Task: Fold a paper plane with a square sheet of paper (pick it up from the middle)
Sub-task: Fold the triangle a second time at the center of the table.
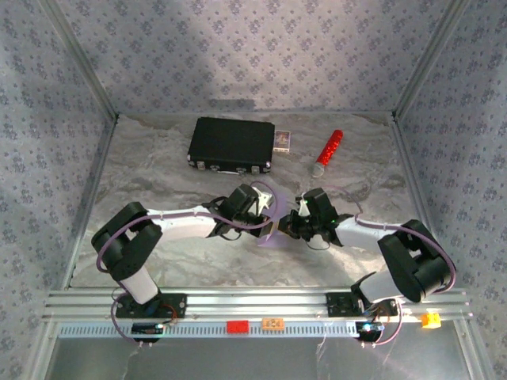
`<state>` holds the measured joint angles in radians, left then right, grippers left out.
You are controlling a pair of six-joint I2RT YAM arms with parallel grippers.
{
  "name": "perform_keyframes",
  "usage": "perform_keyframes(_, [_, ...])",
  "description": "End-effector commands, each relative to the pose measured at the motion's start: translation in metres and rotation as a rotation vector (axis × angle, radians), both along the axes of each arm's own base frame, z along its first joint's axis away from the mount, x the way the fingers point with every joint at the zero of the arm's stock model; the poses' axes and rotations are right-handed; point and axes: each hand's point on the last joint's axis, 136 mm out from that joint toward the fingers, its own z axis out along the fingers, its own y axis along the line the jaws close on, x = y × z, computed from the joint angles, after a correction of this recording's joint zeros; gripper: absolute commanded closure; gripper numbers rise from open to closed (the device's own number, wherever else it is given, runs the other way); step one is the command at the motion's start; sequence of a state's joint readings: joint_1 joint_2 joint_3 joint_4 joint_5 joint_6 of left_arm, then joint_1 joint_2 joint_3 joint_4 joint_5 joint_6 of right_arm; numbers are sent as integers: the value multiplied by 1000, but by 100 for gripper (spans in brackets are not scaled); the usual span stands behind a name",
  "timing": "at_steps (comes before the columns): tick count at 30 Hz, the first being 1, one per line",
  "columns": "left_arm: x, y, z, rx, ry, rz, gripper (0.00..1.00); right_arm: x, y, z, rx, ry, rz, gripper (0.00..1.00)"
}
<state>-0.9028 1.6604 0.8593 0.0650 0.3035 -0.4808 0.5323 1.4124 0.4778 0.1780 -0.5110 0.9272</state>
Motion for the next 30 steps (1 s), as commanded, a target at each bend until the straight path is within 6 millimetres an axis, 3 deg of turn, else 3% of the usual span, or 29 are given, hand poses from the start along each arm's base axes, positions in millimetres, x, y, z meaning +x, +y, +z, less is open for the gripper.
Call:
perform_keyframes(1, [1, -3, 1, -22, 7, -4, 100, -13, -7, -13, -45, 41, 5, 90])
perform_keyframes(7, [1, -3, -1, -22, 17, 1, 100, -17, -11, -25, -91, 66, 20, 91])
perform_keyframes(15, [1, -9, -2, -40, 41, 3, 100, -25, -36, -46, -277, 103, 41, 92])
perform_keyframes(30, [5, -16, -7, -70, 70, 73, 100, -8, -40, -28, -325, 52, 77, 91])
